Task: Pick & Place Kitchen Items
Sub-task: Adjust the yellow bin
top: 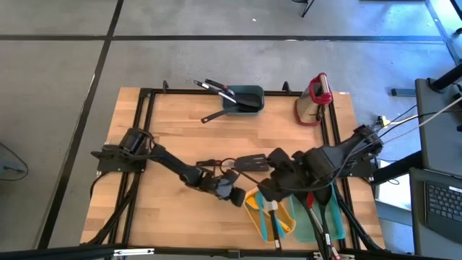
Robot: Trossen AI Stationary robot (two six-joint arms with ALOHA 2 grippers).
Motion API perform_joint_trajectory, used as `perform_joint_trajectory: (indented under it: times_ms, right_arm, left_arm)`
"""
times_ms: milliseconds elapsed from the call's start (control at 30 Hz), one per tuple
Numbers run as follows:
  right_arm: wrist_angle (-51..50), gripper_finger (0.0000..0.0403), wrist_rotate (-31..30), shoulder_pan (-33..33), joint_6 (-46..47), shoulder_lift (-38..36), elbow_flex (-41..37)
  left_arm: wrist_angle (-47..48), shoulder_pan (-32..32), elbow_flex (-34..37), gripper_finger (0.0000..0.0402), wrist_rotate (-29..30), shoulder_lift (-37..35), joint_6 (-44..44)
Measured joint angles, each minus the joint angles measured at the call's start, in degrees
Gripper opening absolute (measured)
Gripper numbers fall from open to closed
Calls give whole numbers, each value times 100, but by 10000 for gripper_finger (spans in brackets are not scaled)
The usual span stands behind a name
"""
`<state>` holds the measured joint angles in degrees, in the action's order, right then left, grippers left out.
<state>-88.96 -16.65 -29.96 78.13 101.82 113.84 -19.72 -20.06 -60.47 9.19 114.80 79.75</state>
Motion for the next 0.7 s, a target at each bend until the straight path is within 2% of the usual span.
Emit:
perform_joint_trajectory:
  times_ms: [367, 533, 700]
  right_arm:
    - [-106, 0, -215, -391, 50, -79, -42]
    - [-106, 0, -285, -426, -171, -103, -44]
    - [-107, 0, -283, -429, -423, -110, -44]
  left_arm:
    - [30, 698, -336, 1, -182, 46, -295]
    - [337, 868, -774, 2, -340, 50, -682]
    - [937, 958, -1194, 2, -256, 50, -897]
